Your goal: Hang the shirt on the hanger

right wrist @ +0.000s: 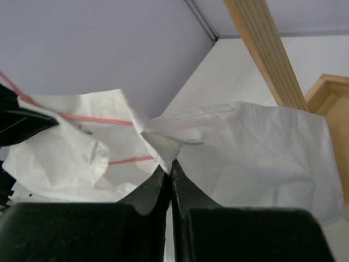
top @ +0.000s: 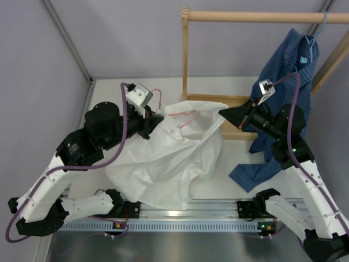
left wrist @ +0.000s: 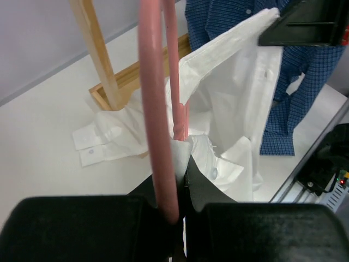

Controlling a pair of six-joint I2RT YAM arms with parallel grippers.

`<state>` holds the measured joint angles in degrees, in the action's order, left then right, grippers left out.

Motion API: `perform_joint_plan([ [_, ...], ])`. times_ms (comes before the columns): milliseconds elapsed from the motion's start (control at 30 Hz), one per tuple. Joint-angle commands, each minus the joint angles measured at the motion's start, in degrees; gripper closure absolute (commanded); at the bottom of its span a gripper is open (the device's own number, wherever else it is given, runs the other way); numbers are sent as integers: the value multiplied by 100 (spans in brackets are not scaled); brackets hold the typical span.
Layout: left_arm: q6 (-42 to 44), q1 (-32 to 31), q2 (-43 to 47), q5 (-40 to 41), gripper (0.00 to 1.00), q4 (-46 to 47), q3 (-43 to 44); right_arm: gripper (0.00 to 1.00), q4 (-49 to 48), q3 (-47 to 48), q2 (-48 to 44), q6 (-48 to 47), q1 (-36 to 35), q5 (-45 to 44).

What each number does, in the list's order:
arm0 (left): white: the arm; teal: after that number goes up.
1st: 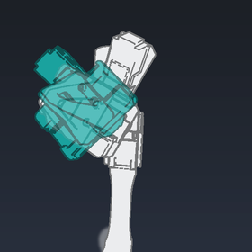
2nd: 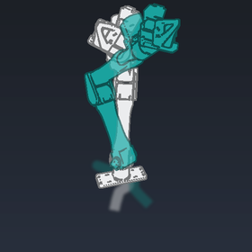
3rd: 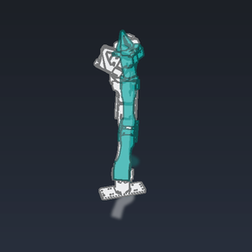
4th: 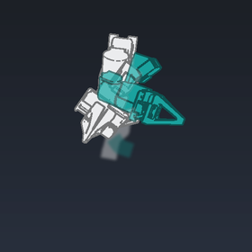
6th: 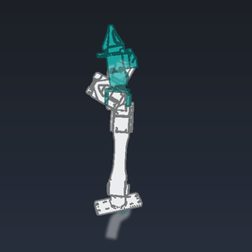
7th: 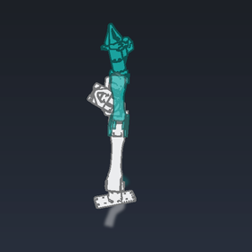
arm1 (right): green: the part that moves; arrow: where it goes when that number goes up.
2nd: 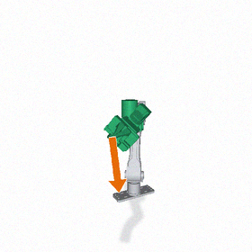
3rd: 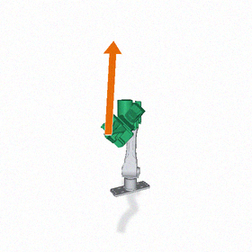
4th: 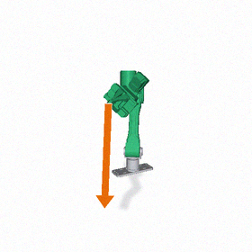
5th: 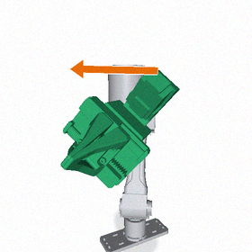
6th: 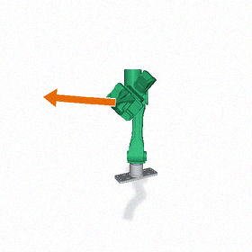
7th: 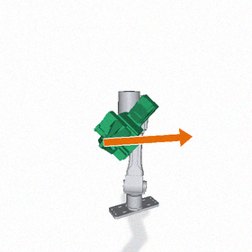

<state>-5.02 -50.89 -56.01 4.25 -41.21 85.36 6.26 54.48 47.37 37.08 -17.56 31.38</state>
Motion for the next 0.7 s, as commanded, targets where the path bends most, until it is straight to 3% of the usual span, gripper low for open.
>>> perform_joint_plan([
  [0, -279, -8, -340, 795, 100, -19, 533, 100, 34, 405, -70, -97, 86, 797],
  [100, -605, -8, -665, 1472, 100, 156, 885, 100, -502, 266, -289, 141, -185, 1229],
  [167, -720, -8, -614, 1273, 100, 893, 772, 100, -869, -59, -448, 326, -683, 1100],
  [267, -965, -8, -517, 982, 100, 1841, 657, 100, -1214, -727, -738, 362, -1631, 521],
  [367, -993, 0, -708, 850, 100, 2222, 823, 100, -1302, -1368, -975, 107, -2363, -463],
  [433, -993, 18, -954, 692, 100, 2197, 964, 100, -1583, -1833, -1037, 80, -2489, -720],
  [500, -966, 106, -1026, -71, 100, 2319, 939, 89, -1602, -2045, -1107, 54, -2506, -782],
  [533, -931, 141, -991, -352, 100, 2415, 851, 79, -1384, -2194, -1177, -51, -2515, -860],
  [600, -756, 220, -860, -1351, 100, 2783, 430, 73, -980, -2292, -1632, -296, -2507, -1210],
  [667, -615, 273, -588, -1646, 100, 3004, -60, 65, 12, -2293, -2107, -420, -2506, -1789],
])
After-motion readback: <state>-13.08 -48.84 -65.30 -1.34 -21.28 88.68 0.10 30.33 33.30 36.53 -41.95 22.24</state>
